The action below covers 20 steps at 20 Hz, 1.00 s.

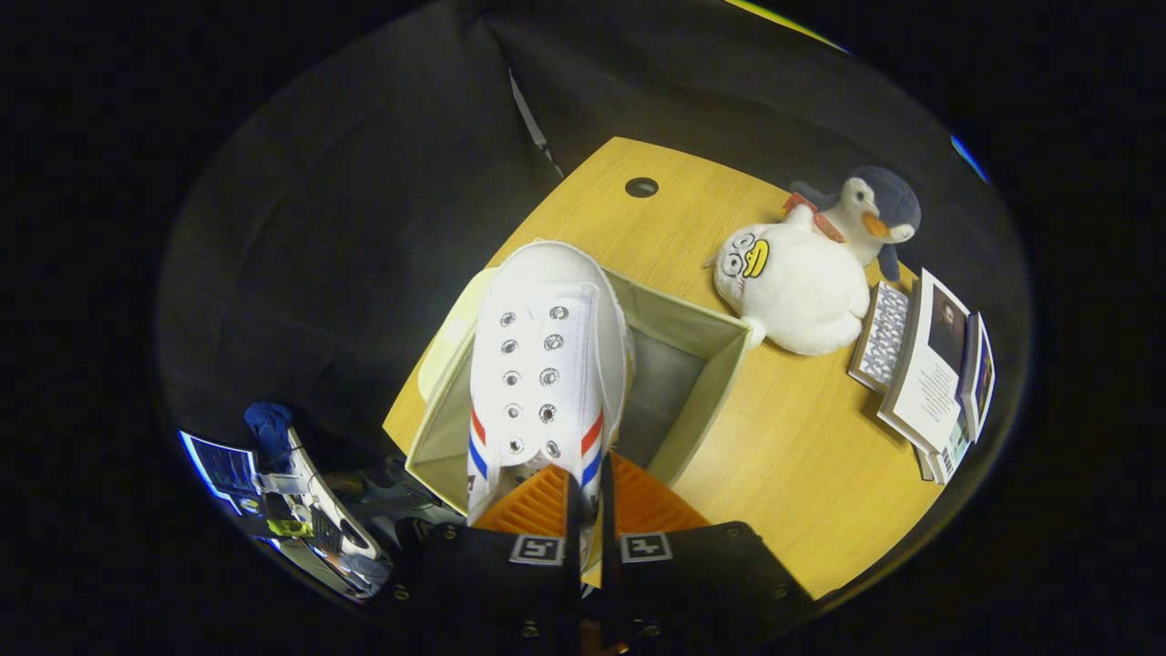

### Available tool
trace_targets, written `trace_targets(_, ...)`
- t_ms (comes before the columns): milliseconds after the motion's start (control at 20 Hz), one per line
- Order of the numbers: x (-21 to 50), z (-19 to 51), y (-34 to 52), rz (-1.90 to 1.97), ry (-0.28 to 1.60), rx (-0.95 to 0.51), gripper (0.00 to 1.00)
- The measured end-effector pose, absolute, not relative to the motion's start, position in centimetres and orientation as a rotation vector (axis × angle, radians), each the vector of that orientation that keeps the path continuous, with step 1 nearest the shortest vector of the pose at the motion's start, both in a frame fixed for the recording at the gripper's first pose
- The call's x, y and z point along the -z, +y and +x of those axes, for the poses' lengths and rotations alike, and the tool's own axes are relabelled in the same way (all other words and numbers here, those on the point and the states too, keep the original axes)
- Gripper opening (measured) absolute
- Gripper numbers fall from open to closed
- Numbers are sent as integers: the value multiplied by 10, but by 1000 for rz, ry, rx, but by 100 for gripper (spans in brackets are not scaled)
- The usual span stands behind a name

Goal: Open the storage box then place both shoes into the box .Put the left shoe in first, then the right shoe, with the right side of both shoes facing outward in a uniform manner.

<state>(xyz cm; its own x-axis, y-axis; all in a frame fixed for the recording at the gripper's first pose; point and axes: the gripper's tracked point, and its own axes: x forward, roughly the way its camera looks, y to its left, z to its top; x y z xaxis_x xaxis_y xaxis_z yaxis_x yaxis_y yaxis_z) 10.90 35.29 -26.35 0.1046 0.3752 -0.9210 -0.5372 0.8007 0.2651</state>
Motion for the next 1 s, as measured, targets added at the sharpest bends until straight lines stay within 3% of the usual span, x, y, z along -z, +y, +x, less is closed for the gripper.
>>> trace_targets(100, 259, 105, 355, -108, 1310, -699, 14)
trace_targets(150, 252, 103, 359, -65, 1308, -721, 25)
trace_targets(200, 244, 104, 358, -34, 1299, -725, 27)
trace_targets(500, 200, 130, 307, 28, 1146, -655, 27)
trace_targets(600, 187, 141, 277, 13, 1059, -613, 32)
trace_targets(650, 176, 146, 259, 3, 1020, -584, 69)
trace_targets(750, 155, 144, 233, 31, 957, -542, 76)
trace_targets(900, 135, 146, 190, 81, 873, -477, 97)
trace_targets(1000, 123, 147, 160, 94, 812, -423, 97)
